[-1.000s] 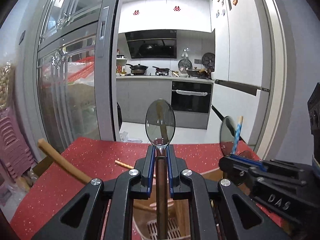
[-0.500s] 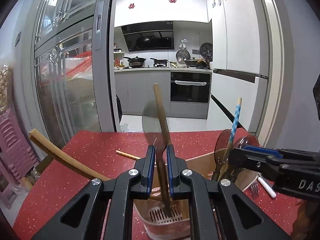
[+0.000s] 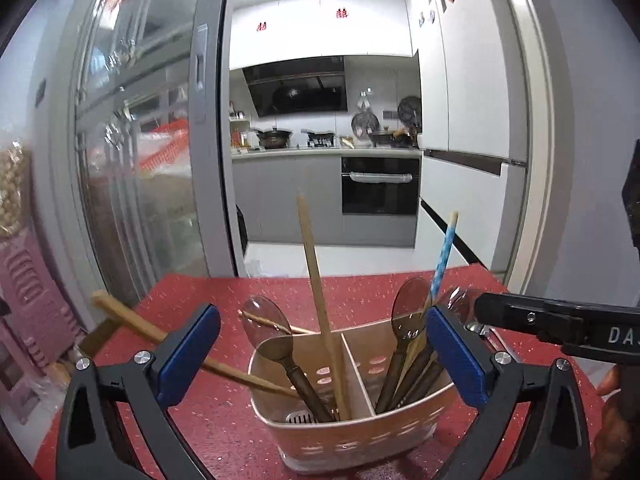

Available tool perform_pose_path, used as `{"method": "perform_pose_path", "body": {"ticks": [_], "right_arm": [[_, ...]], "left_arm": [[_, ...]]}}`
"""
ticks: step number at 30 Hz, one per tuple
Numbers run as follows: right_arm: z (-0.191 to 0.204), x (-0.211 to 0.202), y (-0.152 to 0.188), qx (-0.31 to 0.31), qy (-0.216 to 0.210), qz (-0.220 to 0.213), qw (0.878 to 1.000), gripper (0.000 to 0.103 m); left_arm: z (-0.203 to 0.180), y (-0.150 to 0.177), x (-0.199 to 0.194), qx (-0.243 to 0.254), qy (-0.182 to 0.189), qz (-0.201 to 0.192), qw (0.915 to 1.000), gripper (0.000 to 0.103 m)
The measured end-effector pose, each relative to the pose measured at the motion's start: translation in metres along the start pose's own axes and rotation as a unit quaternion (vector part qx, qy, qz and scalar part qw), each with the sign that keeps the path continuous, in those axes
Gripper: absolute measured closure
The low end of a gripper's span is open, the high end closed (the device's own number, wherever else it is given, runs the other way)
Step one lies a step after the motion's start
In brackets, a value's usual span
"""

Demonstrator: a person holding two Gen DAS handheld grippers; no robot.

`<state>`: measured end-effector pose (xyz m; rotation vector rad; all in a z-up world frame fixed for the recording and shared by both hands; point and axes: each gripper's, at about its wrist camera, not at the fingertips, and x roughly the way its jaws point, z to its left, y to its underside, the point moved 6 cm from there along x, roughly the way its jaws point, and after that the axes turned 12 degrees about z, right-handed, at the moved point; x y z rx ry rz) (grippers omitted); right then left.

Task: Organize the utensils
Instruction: 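Open the right tool to drop its spoon into the holder while the left tool drops its spoon, then move the right tool to a dark spoon while the left tool approaches a wooden chopstick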

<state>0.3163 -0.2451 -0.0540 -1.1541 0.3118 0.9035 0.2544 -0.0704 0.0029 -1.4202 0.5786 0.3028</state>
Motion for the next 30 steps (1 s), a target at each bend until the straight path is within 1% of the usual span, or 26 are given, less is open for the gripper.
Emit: {"method": "perform_pose_path", "body": {"ticks": [1,3,5,6,9,14,17,20,22,26,28,30], "right_arm": [[-0.001,-0.002,0.001,0.003,-0.002,0.000,1.000,0.053],[-0.002,-0.008,0.003,0.009,-0.003,0.000,1.000,0.044],[-0.004,-0.013,0.007,0.012,-0.002,0.003,1.000,0.037],[-0.005,-0.015,0.010,0.013,-0.001,0.005,1.000,0.037],[-0.010,-0.018,0.020,0.019,0.009,0.021,1.000,0.037],[-0.025,-0.020,0.038,0.048,0.036,0.063,0.996,0.037],[-0.033,-0.019,0.051,0.062,0.047,0.088,0.993,0.037],[-0.036,-0.016,0.064,0.067,0.061,0.113,0.989,0.037],[-0.035,-0.014,0.073,0.068,0.060,0.128,0.988,0.037],[-0.031,-0.010,0.089,0.062,0.065,0.155,0.984,0.037],[-0.029,-0.007,0.097,0.055,0.069,0.171,0.981,0.037],[-0.027,-0.002,0.107,0.047,0.078,0.190,0.978,0.037]], "left_arm": [[-0.001,0.001,-0.004,0.004,-0.001,0.000,1.0000,0.000],[-0.003,0.005,-0.012,0.011,0.000,0.003,0.9999,0.000],[-0.003,0.011,-0.015,0.012,0.004,0.017,0.9998,0.000],[-0.003,0.015,-0.015,0.010,0.004,0.029,0.9995,0.000],[0.000,0.024,-0.016,0.001,0.002,0.065,0.9979,0.000],[0.002,0.038,-0.025,0.000,0.001,0.100,0.9950,0.000],[0.001,0.050,-0.030,0.000,0.010,0.121,0.9926,0.000],[0.000,0.064,-0.033,0.010,0.001,0.137,0.9905,0.000],[-0.001,0.073,-0.034,0.017,0.000,0.149,0.9887,0.000],[0.000,0.096,-0.031,0.018,0.005,0.180,0.9835,0.000],[0.003,0.110,-0.028,0.019,0.012,0.201,0.9793,0.000],[0.006,0.128,-0.022,0.023,0.010,0.228,0.9733,0.000]]}}
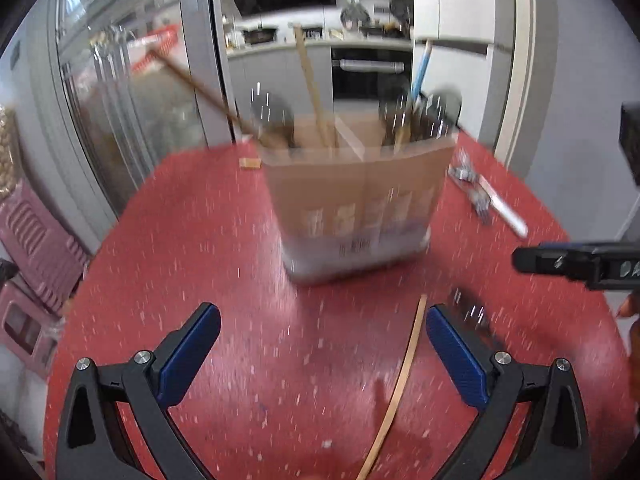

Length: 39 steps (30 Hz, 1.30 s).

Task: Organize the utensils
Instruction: 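Move the right tool to a dark spoon while the left tool approaches a wooden chopstick, then grasp the dark spoon by its handle with the right tool while the left tool grasps the chopstick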

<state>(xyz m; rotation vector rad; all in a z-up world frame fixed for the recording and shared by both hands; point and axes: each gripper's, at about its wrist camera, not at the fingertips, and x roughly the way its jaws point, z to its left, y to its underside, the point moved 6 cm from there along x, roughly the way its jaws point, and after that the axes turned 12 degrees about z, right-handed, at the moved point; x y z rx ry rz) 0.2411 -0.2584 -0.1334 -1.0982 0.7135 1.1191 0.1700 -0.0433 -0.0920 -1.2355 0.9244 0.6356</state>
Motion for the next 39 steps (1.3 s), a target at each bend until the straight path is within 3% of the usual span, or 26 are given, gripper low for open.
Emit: {"method": "perform_pose_path", "body": {"ticks": [6,12,24,28,32,39], "right_arm": [[0.004,0.021,0.018,-0.018,0.021,0.054,0.998,0.037],[0.012,0.042,0.026,-0.035,0.047,0.100,0.993,0.037],[0.031,0.072,0.023,-0.072,0.110,0.142,0.981,0.043],[0.040,0.076,0.024,-0.097,0.144,0.141,0.975,0.053],[0.041,0.077,0.025,-0.099,0.140,0.141,0.975,0.074],[0.027,0.070,0.024,-0.088,0.115,0.134,0.980,0.074]], "left_arm": [[-0.008,0.032,0.026,0.036,0.010,0.054,0.9978,0.000],[-0.018,0.049,0.043,0.057,0.014,0.084,0.9948,0.000],[-0.018,0.053,0.054,0.059,0.013,0.098,0.9933,0.000],[-0.019,0.051,0.056,0.060,0.017,0.100,0.9931,0.000],[-0.020,0.049,0.057,0.064,0.021,0.103,0.9924,0.000],[-0.034,0.037,0.060,0.081,0.037,0.108,0.9901,0.000]]}}
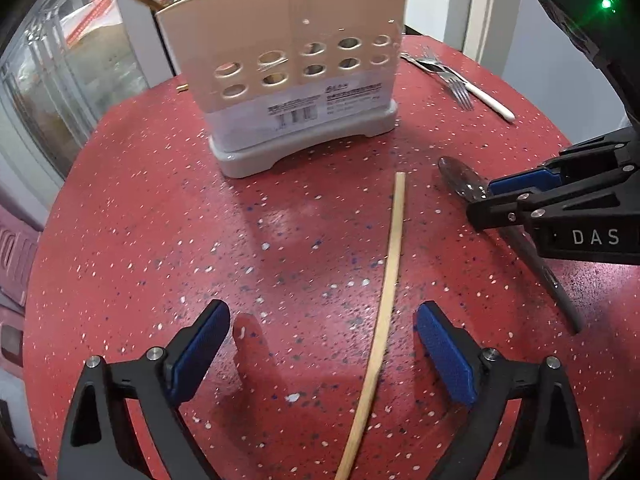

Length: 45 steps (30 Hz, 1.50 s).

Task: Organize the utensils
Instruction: 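Grasp the dark spoon by its handle with the right tool while the left tool grasps the chopstick, then lift and carry the spoon and chopstick over the beige holder with both tools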

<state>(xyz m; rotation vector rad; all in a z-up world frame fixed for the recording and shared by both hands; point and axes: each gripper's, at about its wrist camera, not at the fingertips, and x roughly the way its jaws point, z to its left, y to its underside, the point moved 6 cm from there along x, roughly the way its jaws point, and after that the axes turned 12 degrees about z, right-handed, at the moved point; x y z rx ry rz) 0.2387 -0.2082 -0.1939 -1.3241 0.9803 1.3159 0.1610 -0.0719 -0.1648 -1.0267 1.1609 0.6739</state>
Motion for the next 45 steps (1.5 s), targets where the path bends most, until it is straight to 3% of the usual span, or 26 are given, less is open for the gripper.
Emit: {"method": "perform_pose_path", "body": {"ticks": [4,6,14,17,19,20,26,31,39,45], "right_arm": [[-0.009,-0.003,0.003,0.012,-0.015,-0.005,1.000,0.074],[-0.016,-0.005,0.003,0.017,-0.024,-0.010,1.000,0.074],[-0.029,-0.025,0.012,0.023,-0.050,-0.034,0.998,0.074],[-0.032,-0.030,0.017,0.023,-0.057,-0.041,0.997,0.074],[-0.033,-0.034,0.019,0.025,-0.061,-0.047,0.997,0.074],[-0.031,-0.036,0.018,0.025,-0.063,-0.049,0.996,0.074],[-0.030,-0.044,0.018,0.026,-0.075,-0.067,0.995,0.074],[-0.033,-0.052,0.018,0.031,-0.085,-0.086,0.992,0.074],[-0.034,-0.069,0.017,0.041,-0.099,-0.120,0.987,0.074],[-0.030,-0.083,0.014,0.042,-0.106,-0.140,0.984,0.074]], "left_arm": [[-0.011,-0.011,0.002,0.022,0.016,0.013,0.9996,0.002],[-0.018,-0.018,0.003,0.038,0.029,0.021,0.9986,0.010],[-0.032,-0.032,0.008,0.089,0.051,0.067,0.9925,0.021],[-0.043,-0.033,0.007,0.112,0.058,0.075,0.9892,0.038],[-0.052,-0.034,0.006,0.124,0.059,0.073,0.9878,0.058],[-0.055,-0.034,0.006,0.126,0.059,0.073,0.9876,0.074],[-0.055,-0.031,0.003,0.095,0.051,0.042,0.9933,0.074],[-0.042,-0.025,-0.017,0.044,0.046,-0.019,0.9978,0.074],[-0.018,-0.028,-0.058,-0.021,0.053,-0.107,0.9927,0.074],[-0.011,-0.028,-0.081,-0.043,0.057,-0.140,0.9875,0.074]]}}
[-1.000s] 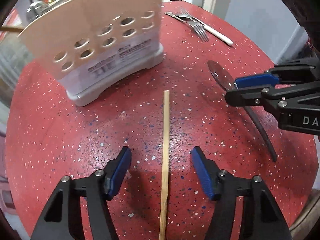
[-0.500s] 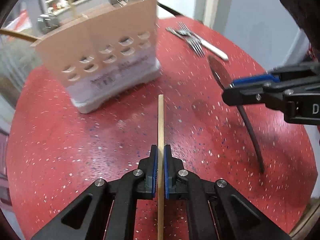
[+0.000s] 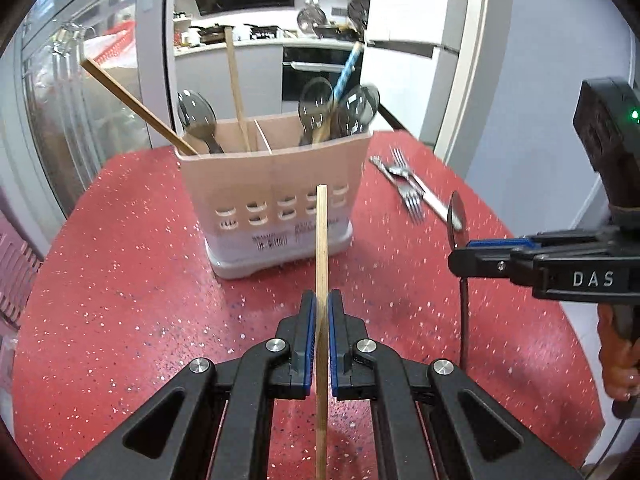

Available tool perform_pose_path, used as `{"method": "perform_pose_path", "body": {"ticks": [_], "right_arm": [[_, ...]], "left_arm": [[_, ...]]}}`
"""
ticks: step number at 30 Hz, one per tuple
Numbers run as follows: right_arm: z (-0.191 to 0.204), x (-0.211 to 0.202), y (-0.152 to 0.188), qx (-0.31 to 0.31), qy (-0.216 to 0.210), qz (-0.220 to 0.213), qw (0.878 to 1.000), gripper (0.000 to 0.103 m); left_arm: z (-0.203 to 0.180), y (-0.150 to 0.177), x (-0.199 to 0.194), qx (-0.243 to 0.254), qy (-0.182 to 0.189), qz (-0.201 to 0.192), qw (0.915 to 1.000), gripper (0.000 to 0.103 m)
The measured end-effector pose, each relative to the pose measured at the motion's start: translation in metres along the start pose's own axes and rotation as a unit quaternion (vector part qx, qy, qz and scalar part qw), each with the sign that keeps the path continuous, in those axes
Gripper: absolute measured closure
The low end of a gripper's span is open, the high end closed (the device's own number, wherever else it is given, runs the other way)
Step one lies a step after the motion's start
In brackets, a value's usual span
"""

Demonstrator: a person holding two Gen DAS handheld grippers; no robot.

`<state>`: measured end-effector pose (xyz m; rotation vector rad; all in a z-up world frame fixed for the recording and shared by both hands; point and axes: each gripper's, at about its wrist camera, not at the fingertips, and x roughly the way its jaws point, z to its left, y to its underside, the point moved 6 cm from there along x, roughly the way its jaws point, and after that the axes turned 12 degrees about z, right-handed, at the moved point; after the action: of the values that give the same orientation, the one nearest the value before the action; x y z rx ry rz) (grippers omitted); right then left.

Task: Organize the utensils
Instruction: 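Lift and carry the spoon and chopstick over the beige holder with both tools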

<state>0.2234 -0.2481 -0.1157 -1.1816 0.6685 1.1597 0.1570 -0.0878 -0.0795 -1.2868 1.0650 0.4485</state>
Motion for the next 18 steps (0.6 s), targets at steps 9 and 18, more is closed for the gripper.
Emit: {"method": "perform_pose_path", "body": {"ticks": [9,18], "right_arm": [[0.012,-0.026,-0.012,-0.008,-0.012,-0.037,0.999,0.074],[0.021,-0.065,-0.045,-0.011,-0.016,-0.095,0.995,0.074]], "left_arm": [[0.008,-0.016,-0.038,-0.020,-0.001,-0.049,0.9986,0.074],[0.040,-0.070,-0.083,-0.062,-0.012,-0.135,0.9888,0.074]]}}
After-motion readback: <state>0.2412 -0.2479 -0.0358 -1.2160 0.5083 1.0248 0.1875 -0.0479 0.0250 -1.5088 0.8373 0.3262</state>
